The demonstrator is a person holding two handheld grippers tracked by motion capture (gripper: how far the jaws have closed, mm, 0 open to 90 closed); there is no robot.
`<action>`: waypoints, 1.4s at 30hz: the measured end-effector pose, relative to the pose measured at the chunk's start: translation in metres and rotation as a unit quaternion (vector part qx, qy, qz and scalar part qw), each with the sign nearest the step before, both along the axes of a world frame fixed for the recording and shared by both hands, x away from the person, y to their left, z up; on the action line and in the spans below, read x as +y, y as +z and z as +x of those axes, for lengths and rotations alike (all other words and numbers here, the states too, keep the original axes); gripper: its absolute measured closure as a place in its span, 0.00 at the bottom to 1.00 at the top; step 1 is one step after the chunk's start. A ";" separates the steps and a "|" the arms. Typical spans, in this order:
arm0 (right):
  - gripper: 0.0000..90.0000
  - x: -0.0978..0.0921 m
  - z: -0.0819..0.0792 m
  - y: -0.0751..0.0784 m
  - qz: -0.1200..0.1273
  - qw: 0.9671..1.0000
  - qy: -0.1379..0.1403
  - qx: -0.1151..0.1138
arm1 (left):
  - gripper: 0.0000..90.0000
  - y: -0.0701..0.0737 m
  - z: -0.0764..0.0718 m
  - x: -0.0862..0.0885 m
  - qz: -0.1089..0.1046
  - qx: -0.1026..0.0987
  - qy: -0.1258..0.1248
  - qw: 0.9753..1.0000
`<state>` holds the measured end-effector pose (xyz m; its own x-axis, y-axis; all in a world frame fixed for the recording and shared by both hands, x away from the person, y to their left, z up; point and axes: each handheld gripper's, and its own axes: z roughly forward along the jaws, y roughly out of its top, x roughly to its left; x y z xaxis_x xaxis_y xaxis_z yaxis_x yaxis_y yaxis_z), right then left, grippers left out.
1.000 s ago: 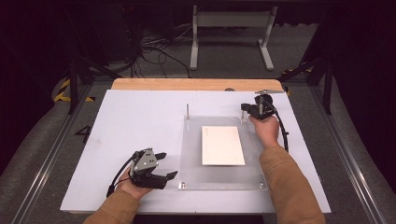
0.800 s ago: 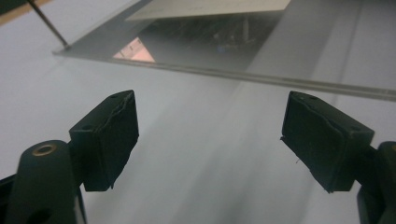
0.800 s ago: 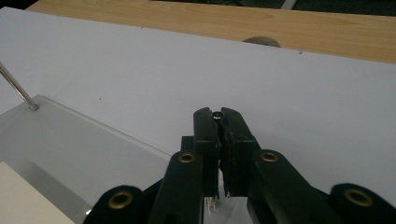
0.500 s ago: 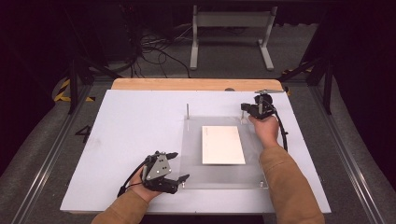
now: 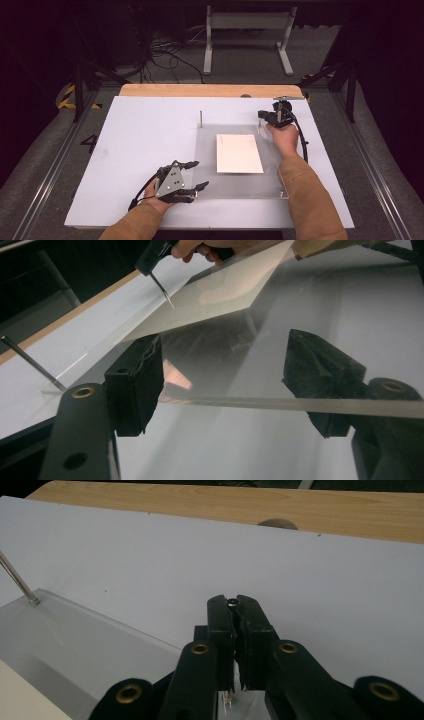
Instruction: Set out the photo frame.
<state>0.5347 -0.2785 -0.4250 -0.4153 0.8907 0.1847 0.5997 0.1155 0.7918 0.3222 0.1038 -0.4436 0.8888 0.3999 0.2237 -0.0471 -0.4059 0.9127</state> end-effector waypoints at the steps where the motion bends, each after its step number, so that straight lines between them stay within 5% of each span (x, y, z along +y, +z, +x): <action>1: 0.95 0.000 0.000 0.000 0.001 1.000 0.000 0.000 | 0.39 0.000 0.000 0.000 -0.002 -0.003 0.001 1.000; 5: 0.95 0.000 0.000 -0.001 0.005 1.000 -0.004 0.001 | 0.44 0.000 0.003 -0.001 -0.016 -0.010 0.004 1.000; 10: 0.95 0.000 -0.001 -0.001 0.007 1.000 -0.004 0.001 | 0.57 0.000 -0.001 -0.007 -0.003 -0.049 0.014 0.999; 18: 0.94 0.000 -0.002 0.002 -0.001 1.000 -0.003 0.004 | 0.57 0.001 -0.002 -0.007 -0.001 -0.044 0.019 0.999; 23: 0.79 -0.008 -0.008 0.004 0.028 0.999 -0.008 0.014 | 0.57 0.003 -0.002 -0.007 -0.003 -0.038 0.023 0.999; 30: 0.69 -0.021 -0.037 0.024 0.030 0.999 0.009 -0.030 | 0.57 0.007 -0.001 -0.007 -0.001 -0.033 0.025 0.999; 32: 0.68 -0.022 -0.049 0.029 0.022 0.998 0.024 -0.058 | 0.57 0.009 0.000 -0.007 0.000 -0.033 0.025 0.999; 42: 0.64 -0.041 -0.106 0.039 0.000 0.993 0.083 -0.086 | 0.57 0.014 0.001 -0.006 0.001 -0.025 0.027 0.999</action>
<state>0.4287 -0.3198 -0.3863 -0.5825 0.8069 0.0979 0.4287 0.2027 0.8804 0.3231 0.0974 -0.4298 0.8537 0.4461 0.2688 -0.0711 -0.4116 0.9086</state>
